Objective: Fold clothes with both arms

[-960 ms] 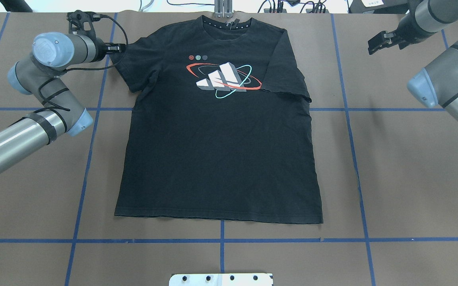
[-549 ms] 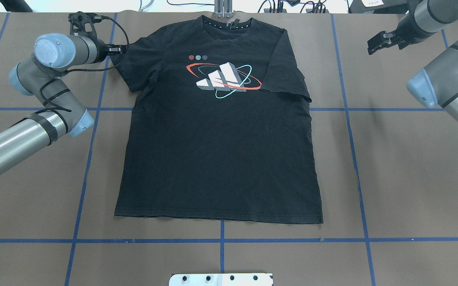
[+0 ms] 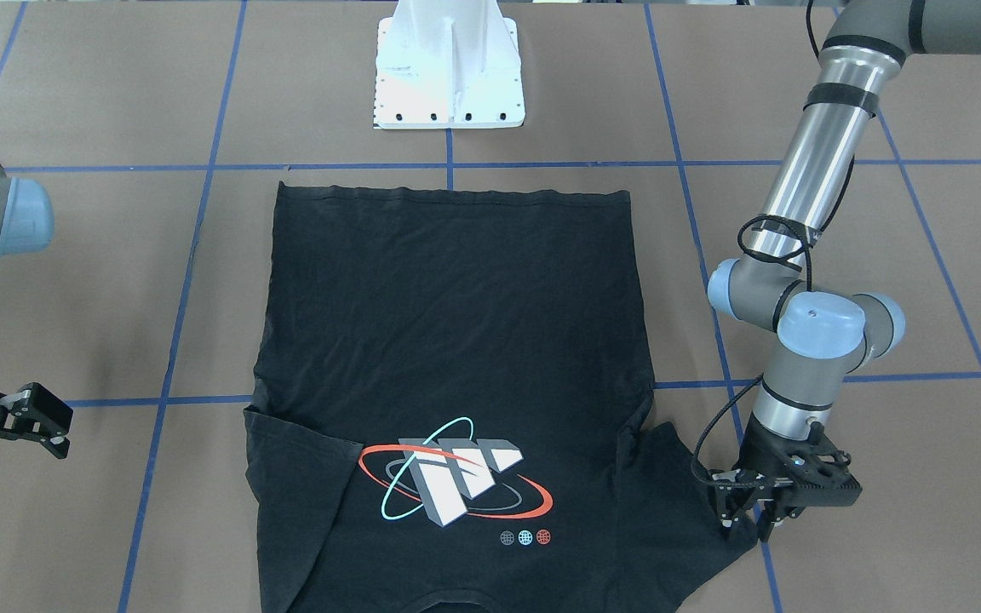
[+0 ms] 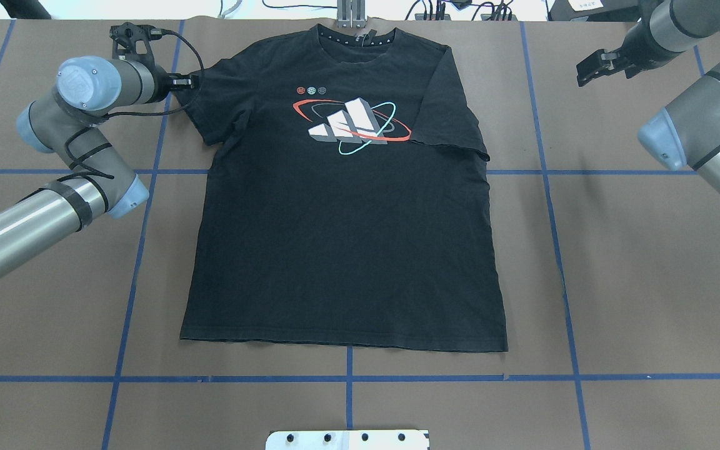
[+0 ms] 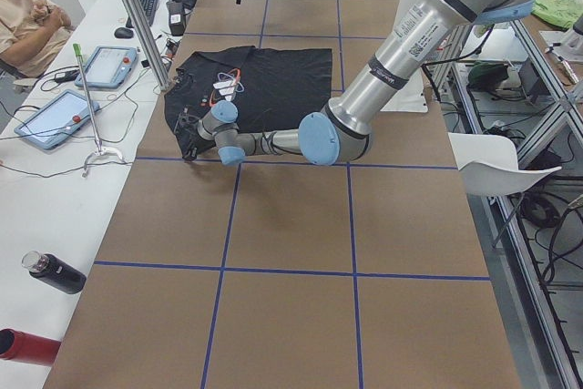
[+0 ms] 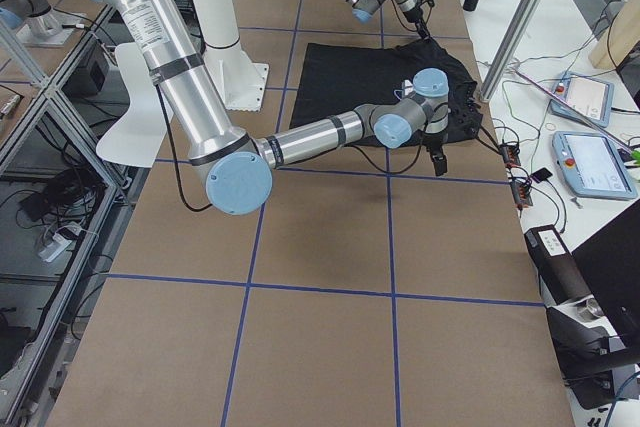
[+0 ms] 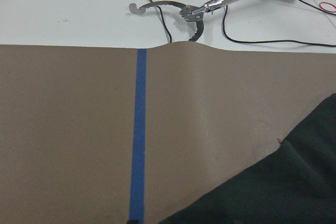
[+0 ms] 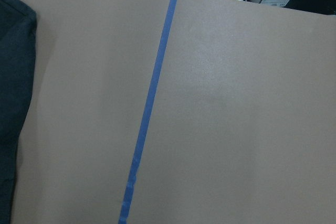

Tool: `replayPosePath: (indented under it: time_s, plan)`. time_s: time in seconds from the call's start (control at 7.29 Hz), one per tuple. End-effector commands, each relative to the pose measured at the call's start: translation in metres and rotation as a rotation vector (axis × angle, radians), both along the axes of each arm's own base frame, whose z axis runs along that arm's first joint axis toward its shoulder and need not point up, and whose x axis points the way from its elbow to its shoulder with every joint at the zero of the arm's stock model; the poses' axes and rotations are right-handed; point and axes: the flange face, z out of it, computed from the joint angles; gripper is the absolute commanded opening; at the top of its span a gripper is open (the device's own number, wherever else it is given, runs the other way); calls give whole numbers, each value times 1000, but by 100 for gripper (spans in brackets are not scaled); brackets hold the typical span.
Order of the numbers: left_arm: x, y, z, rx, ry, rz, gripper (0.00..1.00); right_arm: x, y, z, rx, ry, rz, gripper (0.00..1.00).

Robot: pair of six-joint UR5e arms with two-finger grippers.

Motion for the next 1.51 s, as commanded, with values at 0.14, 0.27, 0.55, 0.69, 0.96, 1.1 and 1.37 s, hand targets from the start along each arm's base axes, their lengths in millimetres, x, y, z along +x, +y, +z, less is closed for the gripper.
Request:
replayPosePath:
  time_s: [0.14,0.27,0.55,0.69,0.96,1.1,1.37]
  plan:
    - [0,1,-10,7,22,21,0,-1,-1,-3,2,-2,2,100]
    - [-6,0,-29,32,49,18,0,-1,-1,-4,3,-3,2,100]
    - [-15,9,-54,48,60,15,0,-1,-1,-4,2,-3,5,100]
    - [-16,9,-83,1,37,2,0,-1,-1,-4,2,-3,5,100]
    - [1,13,-132,-137,77,-73,0,-3,0,-5,-7,-9,10,100]
    - [42,23,-164,-183,51,-96,0,-3,0,-5,-7,-9,10,100]
    - [89,35,-211,-237,50,-96,0,-4,0,-4,-8,-7,9,100]
